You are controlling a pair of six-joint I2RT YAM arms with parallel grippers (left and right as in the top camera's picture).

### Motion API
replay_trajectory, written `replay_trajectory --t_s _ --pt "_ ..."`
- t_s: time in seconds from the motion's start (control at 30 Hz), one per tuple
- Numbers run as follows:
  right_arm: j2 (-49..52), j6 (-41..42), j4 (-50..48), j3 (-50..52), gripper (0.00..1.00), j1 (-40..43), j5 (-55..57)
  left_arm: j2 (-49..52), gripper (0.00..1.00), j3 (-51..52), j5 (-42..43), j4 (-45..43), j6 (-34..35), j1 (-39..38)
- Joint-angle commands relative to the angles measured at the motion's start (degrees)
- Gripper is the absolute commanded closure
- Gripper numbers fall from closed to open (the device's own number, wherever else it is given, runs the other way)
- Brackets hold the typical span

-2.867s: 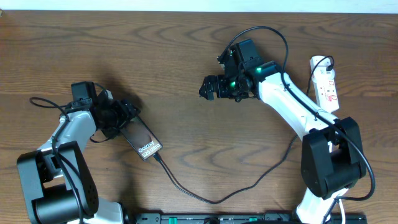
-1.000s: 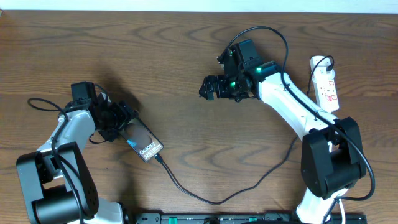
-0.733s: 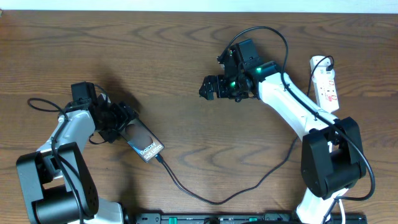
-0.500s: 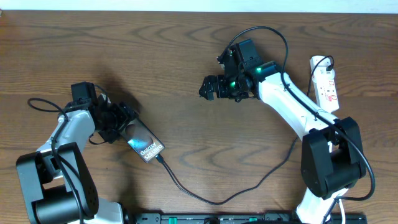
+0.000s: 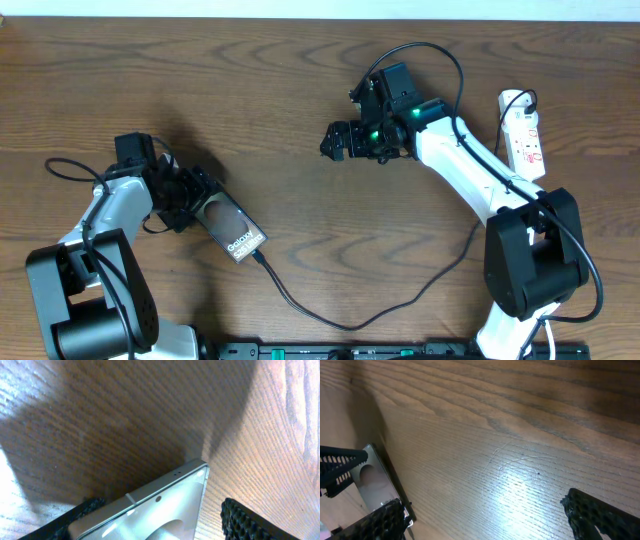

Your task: Plug charger to phone and switch on socket

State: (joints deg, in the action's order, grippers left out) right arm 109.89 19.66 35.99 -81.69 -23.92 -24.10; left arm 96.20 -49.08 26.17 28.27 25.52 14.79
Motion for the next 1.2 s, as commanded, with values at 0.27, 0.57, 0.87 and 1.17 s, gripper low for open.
replay_trajectory --t_s 0.27,0.57,0.87,1.17 --pt "-0.15 -1.09 0.0 -1.05 0.01 -0.46 0.2 3.89 0.21 3.87 -6.1 2.82 0.31 0.24" --pt "-0.15 -1.09 0.02 -1.05 0.01 -0.46 0.2 3.89 0.22 3.87 -6.1 3.74 0.31 0.24" --pt "-0.15 -1.09 0.26 -1.05 0.01 -0.46 0.2 3.32 0.14 3.08 -6.16 2.32 -1.49 0.37" --pt "-0.15 -1.09 0.28 -1.05 0.01 -0.46 0.22 -2.93 0.12 0.28 -6.19 2.73 -2.54 0.39"
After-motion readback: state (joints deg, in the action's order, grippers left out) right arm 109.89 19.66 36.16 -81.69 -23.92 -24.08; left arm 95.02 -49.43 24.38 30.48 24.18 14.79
